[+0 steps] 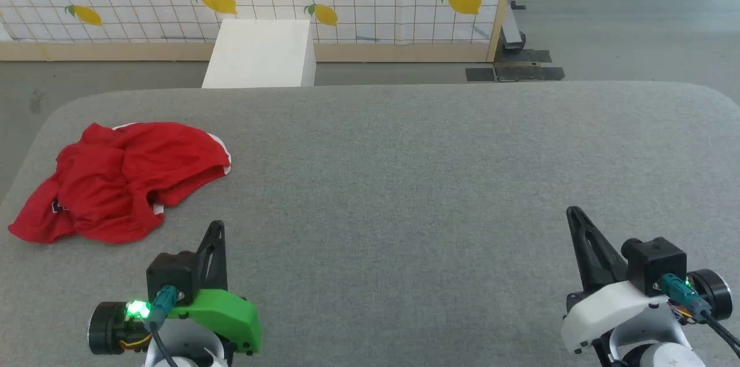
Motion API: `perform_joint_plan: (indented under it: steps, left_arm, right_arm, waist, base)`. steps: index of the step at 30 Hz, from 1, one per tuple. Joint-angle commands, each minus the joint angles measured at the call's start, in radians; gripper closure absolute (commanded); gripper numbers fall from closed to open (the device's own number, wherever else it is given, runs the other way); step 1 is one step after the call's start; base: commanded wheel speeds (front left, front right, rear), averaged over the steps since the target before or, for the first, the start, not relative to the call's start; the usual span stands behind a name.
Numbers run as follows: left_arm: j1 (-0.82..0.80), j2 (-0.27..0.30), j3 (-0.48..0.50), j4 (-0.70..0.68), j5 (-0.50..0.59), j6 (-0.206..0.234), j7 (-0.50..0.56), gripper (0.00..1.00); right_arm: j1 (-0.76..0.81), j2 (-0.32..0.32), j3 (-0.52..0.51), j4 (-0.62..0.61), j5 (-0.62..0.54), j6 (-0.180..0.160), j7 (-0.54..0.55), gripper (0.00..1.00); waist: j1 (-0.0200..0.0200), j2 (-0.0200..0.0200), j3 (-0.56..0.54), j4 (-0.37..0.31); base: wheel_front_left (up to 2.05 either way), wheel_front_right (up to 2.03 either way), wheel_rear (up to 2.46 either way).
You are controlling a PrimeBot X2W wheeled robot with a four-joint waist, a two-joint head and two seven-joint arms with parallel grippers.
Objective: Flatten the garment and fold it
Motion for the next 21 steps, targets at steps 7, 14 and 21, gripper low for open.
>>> perform_joint_plan:
  steps: [7, 14, 21]
  left_arm:
    - [-0.017, -0.006, 0.004, 0.003, 0.010, -0.001, 0.001, 1.00]
    - [-0.017, -0.006, 0.004, 0.003, 0.010, -0.001, 0.001, 1.00]
    - [-0.017, -0.006, 0.004, 0.003, 0.010, -0.001, 0.001, 1.00]
  right_arm:
    - [-0.016, 0.002, 0.002, 0.002, -0.006, -0.002, 0.003, 1.00]
    - [-0.016, 0.002, 0.002, 0.002, -0.006, -0.002, 0.003, 1.00]
    - [-0.016, 0.002, 0.002, 0.002, -0.006, -0.002, 0.003, 1.00]
  waist:
    - [0.0000, 0.0000, 0.000, 0.000]
    - [0.0000, 0.0000, 0.000, 0.000]
    - [0.0000, 0.0000, 0.000, 0.000]
  base:
    - [0.00, 0.00, 0.00]
    - [0.00, 0.00, 0.00]
    - [0.00, 0.00, 0.00]
